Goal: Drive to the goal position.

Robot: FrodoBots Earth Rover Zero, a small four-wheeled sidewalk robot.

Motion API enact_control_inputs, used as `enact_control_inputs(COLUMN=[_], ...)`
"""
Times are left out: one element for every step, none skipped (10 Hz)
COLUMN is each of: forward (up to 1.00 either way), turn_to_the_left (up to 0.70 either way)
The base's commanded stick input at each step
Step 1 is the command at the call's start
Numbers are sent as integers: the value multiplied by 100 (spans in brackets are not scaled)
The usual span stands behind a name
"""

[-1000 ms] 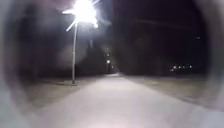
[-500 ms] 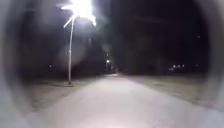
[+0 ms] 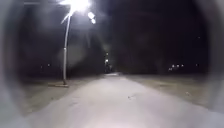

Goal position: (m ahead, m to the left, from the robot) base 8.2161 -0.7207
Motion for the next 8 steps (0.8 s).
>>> enact_control_inputs(forward=[70, 70, 70, 70, 70, 70, 70, 70], turn_to_the_left=[0, 0, 0, 0, 0, 0, 0, 0])
